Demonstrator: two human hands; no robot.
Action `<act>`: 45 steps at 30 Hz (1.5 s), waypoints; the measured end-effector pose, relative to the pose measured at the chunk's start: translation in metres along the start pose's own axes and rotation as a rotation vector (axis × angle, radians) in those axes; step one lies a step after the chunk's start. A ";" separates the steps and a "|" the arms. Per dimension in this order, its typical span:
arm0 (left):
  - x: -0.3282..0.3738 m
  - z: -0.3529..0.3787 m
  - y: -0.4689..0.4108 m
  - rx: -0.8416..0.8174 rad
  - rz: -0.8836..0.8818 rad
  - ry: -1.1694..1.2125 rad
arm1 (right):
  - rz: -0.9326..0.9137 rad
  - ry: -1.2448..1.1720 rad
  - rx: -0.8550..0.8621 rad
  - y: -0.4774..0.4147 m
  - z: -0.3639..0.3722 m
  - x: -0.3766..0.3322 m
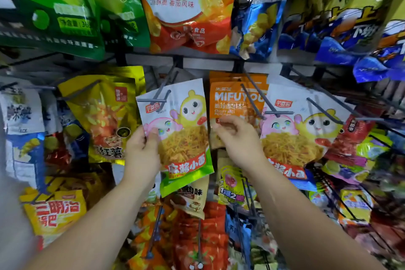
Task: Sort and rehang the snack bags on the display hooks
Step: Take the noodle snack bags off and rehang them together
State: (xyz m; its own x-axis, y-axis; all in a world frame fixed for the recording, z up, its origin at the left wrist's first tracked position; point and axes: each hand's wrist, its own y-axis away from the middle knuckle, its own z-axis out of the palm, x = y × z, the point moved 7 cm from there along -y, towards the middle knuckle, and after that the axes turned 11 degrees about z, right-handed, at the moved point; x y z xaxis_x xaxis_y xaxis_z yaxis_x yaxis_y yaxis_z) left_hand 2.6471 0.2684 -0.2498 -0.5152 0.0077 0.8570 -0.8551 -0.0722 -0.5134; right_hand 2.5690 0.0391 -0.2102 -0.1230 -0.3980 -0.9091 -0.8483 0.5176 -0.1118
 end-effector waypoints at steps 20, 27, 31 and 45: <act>0.018 -0.041 0.037 -0.112 -0.128 0.338 | 0.038 -0.452 -0.089 0.067 0.036 -0.035; 0.033 -0.035 0.054 -0.017 -0.055 0.338 | -0.081 -0.398 -0.074 0.086 0.013 -0.049; 0.033 -0.012 0.067 -0.090 -0.081 0.316 | -0.044 -0.407 -0.034 0.091 -0.014 -0.028; 0.094 0.161 0.131 -0.360 -0.151 0.275 | 0.037 -0.398 0.091 0.079 -0.180 0.072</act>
State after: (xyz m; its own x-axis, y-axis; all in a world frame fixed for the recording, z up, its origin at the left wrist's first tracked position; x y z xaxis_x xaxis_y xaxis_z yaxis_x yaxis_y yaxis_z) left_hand 2.4957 0.0990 -0.2295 -0.3383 0.2591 0.9047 -0.8621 0.3001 -0.4083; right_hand 2.4004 -0.0848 -0.2120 0.0712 -0.0628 -0.9955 -0.7955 0.5984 -0.0947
